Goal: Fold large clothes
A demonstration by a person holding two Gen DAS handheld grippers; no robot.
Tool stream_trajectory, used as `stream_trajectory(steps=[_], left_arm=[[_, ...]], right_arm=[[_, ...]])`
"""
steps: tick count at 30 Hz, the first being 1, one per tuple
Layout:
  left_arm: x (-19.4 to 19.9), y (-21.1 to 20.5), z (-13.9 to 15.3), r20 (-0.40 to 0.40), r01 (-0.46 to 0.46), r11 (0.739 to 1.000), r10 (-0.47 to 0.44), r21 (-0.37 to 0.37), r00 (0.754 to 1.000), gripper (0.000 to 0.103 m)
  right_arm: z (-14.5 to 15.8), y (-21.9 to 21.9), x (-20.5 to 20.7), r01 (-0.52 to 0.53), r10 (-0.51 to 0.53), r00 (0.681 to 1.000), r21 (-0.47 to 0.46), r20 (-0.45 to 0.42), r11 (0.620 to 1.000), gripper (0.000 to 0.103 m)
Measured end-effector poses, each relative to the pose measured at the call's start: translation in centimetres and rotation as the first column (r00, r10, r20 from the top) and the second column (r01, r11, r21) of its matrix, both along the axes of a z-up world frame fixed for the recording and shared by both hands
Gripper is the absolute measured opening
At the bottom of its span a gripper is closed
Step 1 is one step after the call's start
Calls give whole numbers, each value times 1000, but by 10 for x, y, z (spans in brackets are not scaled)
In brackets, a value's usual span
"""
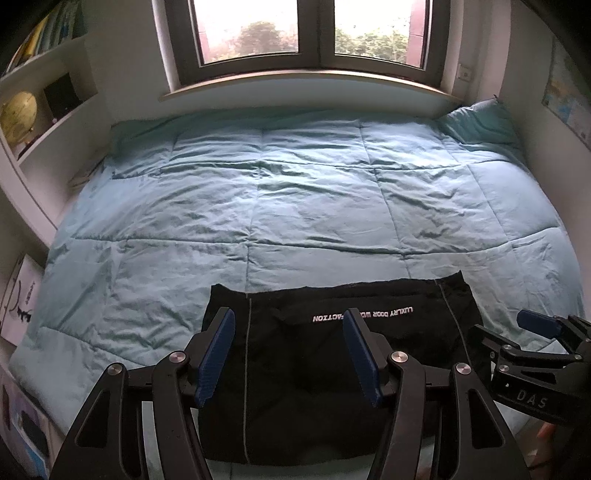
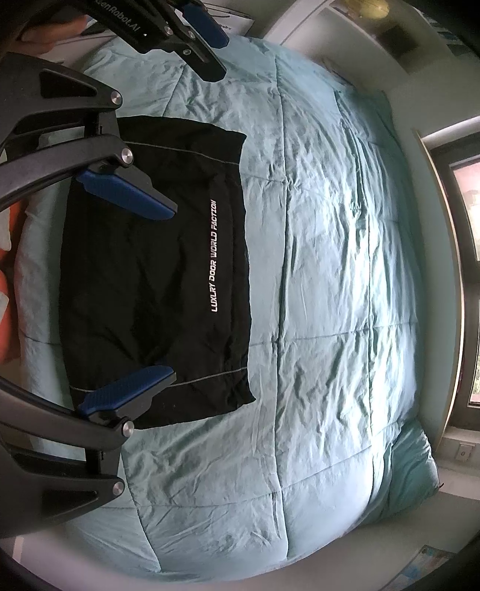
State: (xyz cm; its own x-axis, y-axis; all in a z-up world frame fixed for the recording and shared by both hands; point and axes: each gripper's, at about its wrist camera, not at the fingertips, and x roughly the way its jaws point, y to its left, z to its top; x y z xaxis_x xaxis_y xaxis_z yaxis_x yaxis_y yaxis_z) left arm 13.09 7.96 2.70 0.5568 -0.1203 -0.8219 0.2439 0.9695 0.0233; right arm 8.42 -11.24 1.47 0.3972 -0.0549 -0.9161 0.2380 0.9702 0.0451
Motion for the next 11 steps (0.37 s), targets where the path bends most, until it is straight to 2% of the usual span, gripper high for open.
stream_trajectory(steps=[4, 9, 11], left_arm=[[2, -3, 0, 22, -8, 1000, 7, 24, 1000, 63], [-2, -2, 17, 170, -47, 998, 39, 46, 985, 63], [3, -2, 18, 153, -35, 999, 28, 41, 988, 63]], right_arm=[[-2, -2, 3, 12, -12, 1000, 3, -4, 1000, 83], [-3, -3, 6, 18, -18, 1000, -6, -11, 1000, 83], [-3, -3, 8, 21, -21, 1000, -3, -10, 1000, 83]])
